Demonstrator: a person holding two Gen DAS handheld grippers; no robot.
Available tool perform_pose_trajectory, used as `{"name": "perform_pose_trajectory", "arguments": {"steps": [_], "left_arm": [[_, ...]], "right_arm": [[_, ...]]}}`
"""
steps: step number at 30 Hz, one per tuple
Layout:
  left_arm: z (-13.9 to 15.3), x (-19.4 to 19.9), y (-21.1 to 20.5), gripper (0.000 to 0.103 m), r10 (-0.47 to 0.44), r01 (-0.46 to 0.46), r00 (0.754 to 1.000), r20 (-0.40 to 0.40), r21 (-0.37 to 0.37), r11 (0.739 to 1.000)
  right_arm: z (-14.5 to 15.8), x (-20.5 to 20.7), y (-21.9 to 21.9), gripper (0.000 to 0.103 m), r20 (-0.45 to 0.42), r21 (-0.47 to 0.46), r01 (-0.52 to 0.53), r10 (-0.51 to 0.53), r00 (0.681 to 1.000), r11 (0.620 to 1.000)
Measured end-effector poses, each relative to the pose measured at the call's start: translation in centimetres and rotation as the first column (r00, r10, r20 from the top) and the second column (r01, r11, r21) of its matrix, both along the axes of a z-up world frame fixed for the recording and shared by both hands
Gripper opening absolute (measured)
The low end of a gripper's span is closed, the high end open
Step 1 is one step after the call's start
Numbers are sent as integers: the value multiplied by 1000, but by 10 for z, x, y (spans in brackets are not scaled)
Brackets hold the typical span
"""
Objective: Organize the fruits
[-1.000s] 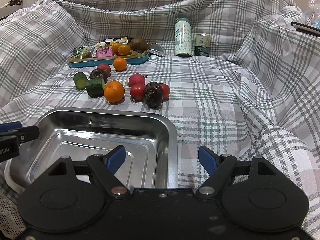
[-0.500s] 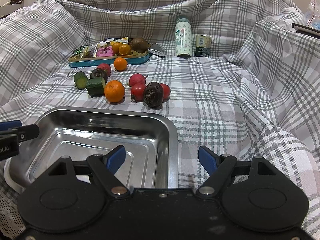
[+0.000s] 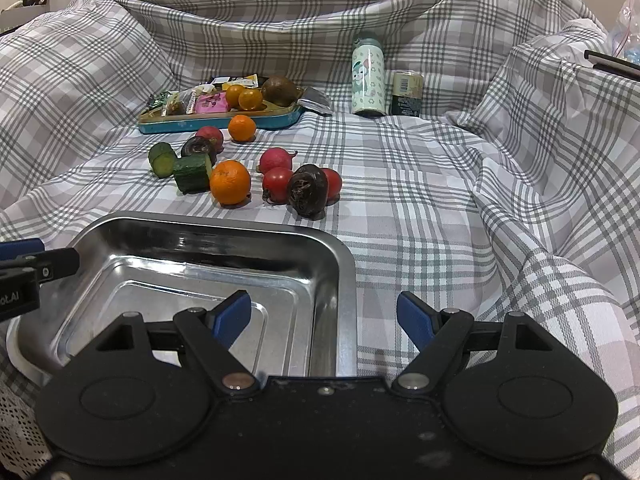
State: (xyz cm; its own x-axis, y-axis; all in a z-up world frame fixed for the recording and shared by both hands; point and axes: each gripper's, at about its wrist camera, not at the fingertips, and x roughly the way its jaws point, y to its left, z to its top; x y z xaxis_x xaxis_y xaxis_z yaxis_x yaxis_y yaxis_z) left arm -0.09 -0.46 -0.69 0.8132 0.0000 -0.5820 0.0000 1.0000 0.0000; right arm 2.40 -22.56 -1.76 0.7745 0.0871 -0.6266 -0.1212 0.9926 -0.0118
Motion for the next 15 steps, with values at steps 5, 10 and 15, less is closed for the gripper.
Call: {"name": "perform_pose_trajectory", "arguments": {"steps": [5, 10, 15], "left_arm": [[2, 0, 0, 48, 0, 0, 1000, -1, 1, 1000], [6, -2, 1, 48, -1, 1, 1000, 1, -3, 1000], [8, -3, 0, 48, -7, 7, 1000, 4, -7, 1000]], "right_arm": [[0, 0, 0, 82, 0, -2, -1, 1, 1000, 1000], [2, -4, 1, 82, 19, -9, -2, 2, 1000, 1000], [7, -10, -1, 82, 73, -15, 22, -21, 997, 1000]]}}
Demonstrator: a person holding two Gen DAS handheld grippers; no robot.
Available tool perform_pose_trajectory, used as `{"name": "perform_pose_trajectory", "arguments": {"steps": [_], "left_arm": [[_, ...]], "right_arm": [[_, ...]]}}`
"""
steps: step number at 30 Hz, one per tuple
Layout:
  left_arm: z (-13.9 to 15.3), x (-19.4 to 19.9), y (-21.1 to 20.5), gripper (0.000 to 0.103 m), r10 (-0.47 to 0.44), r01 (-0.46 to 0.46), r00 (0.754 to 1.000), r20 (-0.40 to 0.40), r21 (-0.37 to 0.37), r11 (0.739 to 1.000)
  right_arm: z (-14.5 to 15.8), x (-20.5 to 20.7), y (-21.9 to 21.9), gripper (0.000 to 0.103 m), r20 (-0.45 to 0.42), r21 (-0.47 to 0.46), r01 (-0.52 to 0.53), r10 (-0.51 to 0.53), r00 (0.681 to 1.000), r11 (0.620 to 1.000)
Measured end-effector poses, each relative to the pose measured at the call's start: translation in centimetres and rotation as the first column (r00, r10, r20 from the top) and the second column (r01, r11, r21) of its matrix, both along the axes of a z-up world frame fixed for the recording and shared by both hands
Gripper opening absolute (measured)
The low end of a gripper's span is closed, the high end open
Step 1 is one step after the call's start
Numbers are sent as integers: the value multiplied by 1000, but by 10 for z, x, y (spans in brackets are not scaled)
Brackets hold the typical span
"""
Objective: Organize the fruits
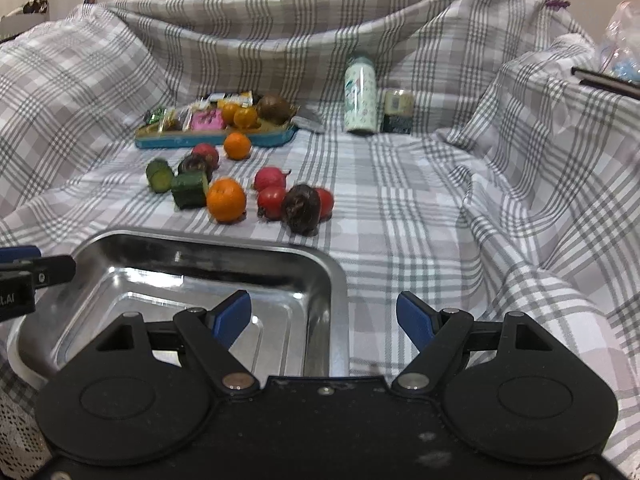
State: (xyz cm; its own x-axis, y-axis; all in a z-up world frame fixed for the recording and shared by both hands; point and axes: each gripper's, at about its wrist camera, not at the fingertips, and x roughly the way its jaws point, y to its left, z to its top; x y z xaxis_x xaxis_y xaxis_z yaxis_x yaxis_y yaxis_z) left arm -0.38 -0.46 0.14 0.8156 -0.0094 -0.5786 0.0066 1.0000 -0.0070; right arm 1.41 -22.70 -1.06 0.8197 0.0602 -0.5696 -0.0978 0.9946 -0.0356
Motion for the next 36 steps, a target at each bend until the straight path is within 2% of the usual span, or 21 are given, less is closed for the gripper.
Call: {"name": "perform_pose_trajectory", "arguments": {"steps": [6, 11, 22, 25, 28, 30, 33, 36], "left_arm": [[2, -1, -1, 48, -15, 15, 1000, -6, -12, 1000], [3, 1, 1, 48, -15, 15, 1000, -16, -34, 999], [4, 12, 6, 48, -3, -1, 998, -61, -62, 998], [8, 18, 2, 48, -14, 11, 998, -68, -48, 999], [15, 27, -2, 48, -29, 27, 998, -60, -28, 999], [20, 35, -4, 48, -44, 42, 998, -51, -30, 999], [26, 51, -6, 48, -57, 56, 997, -46, -36, 998], [27, 71, -7, 48, -66, 65, 997, -43, -26, 998]], "right_arm": [[3, -6, 4, 82, 59, -33, 4, -2, 998, 999], [4, -6, 7, 82, 71, -69, 0, 5, 997, 998], [10, 18, -2, 79, -7, 44, -7, 7, 1000, 999], [13, 29, 1, 73, -7, 47, -22, 22, 1000, 999], [17, 43, 6, 64, -3, 51, -50, 50, 999, 997], [18, 55, 8, 48, -6, 54, -66, 66, 998, 996], [16, 75, 11, 31, -29, 57, -73, 75, 997, 996], [11, 93, 13, 29, -48, 72, -72, 76, 996, 995]]}}
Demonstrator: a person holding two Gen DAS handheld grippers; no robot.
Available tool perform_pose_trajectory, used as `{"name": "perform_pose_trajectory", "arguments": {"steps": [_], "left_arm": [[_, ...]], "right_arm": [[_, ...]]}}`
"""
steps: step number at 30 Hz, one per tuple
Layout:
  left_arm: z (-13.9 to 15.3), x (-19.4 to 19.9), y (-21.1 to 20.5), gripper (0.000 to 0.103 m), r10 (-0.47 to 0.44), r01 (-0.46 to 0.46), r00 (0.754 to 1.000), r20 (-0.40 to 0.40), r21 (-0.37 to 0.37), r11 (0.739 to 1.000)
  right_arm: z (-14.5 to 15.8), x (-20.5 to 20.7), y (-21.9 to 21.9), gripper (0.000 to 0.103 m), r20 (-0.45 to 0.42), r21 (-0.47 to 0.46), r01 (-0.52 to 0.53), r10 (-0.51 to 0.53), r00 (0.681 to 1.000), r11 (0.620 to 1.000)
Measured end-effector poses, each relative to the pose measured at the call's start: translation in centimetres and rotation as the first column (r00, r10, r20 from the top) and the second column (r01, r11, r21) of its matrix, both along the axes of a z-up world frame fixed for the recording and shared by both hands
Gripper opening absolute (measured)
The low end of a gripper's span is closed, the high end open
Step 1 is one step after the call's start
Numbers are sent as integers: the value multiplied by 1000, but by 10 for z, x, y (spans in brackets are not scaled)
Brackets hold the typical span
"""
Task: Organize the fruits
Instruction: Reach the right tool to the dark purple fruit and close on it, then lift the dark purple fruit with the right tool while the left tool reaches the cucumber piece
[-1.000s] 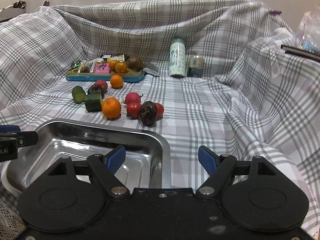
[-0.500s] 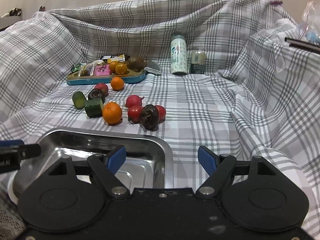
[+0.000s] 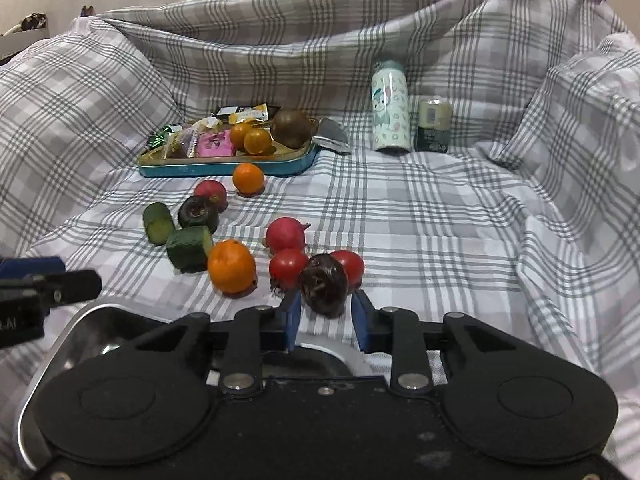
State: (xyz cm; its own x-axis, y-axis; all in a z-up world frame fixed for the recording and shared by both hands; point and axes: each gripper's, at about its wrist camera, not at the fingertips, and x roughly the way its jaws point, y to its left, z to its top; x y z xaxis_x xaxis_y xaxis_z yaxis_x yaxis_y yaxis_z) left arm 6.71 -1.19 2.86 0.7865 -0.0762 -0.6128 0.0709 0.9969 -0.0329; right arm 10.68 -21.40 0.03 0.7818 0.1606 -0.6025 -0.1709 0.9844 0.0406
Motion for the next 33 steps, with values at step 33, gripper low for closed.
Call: {"name": "perform_pose_trajectory", "arguments": {"steps": [33], "left_arm": [[-33, 67, 7, 48, -7, 7, 999, -40, 0, 1000]], "right_arm": [[-9, 59, -33, 29, -86, 202, 158, -143, 986, 967]]}}
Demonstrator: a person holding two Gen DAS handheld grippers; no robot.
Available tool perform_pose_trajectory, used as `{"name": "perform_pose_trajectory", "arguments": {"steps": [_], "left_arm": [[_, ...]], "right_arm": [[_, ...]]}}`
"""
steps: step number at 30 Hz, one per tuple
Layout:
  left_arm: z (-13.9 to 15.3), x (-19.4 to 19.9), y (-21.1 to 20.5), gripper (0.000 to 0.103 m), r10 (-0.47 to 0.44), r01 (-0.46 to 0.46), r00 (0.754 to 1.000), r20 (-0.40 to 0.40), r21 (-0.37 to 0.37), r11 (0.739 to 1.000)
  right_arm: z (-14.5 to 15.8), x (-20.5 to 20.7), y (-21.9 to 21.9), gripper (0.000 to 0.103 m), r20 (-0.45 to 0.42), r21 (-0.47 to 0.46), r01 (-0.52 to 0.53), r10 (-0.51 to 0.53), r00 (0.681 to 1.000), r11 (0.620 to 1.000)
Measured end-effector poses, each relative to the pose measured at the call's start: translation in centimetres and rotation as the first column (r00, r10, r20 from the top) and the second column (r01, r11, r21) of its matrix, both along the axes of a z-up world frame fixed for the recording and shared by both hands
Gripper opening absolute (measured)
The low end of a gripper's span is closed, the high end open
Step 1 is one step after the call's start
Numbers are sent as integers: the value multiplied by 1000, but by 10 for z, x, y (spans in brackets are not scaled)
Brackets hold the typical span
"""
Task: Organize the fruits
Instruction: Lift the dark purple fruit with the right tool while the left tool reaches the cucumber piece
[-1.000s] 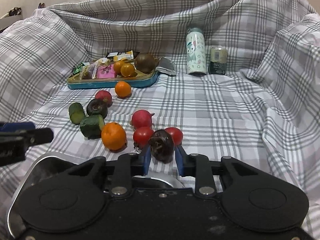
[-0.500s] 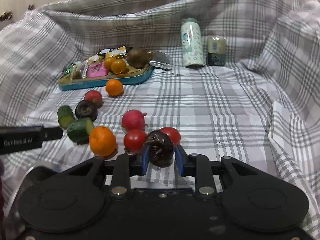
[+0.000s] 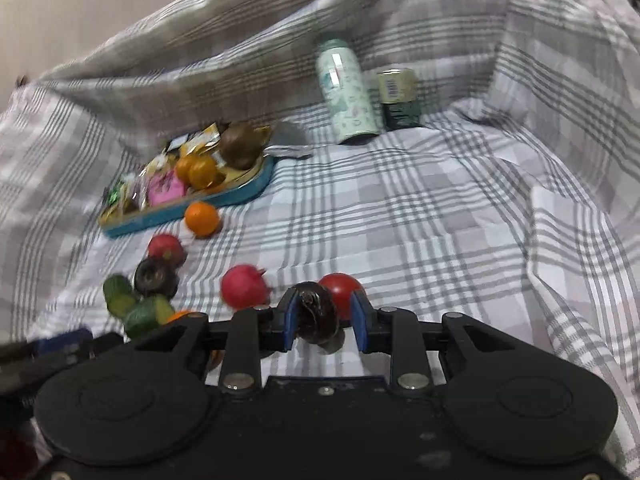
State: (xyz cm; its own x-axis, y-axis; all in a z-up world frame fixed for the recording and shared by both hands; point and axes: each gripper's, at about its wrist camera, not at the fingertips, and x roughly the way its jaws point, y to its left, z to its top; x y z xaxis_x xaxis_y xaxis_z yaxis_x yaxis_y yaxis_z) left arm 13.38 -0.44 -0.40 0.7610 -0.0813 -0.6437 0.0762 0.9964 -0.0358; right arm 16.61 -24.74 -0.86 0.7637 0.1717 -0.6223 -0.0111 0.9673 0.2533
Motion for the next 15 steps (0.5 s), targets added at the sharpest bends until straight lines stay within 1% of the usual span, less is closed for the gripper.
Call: {"name": "perform_pose_trajectory", "arguments": {"steps": [3, 6, 8, 11, 13, 14, 15], "left_arm": [[0, 0, -2, 48, -10, 10, 1000, 4, 4, 1000], [0, -1, -1, 48, -10, 10, 1000, 10, 4, 1000], [0, -1, 0, 48, -9, 9, 1000, 11, -1, 1000], [-1, 0, 1, 48, -2, 2, 1000, 9, -8, 1000], [-1, 0, 2, 48, 0, 0, 1000, 9, -12, 1000], [-1, 0, 2, 48, 1, -1, 1000, 10, -13, 1000], [-1, -1, 2, 48, 1, -1, 1000, 11, -13, 1000]], "right_arm": [[1, -1, -5, 31, 10, 4, 18, -18, 1000, 1000], [2, -4, 2, 32, 36, -51, 16, -14, 999, 999], [2, -7, 9, 33, 54, -100, -10, 15, 998, 995], [1, -10, 17, 33, 51, -114, -78, 84, 995, 990], [-2, -11, 22, 33, 46, -145, -100, 108, 993, 984], [-3, -11, 25, 34, 43, -161, -108, 116, 992, 981], [-4, -12, 27, 38, 43, -172, -113, 122, 992, 979]]}}
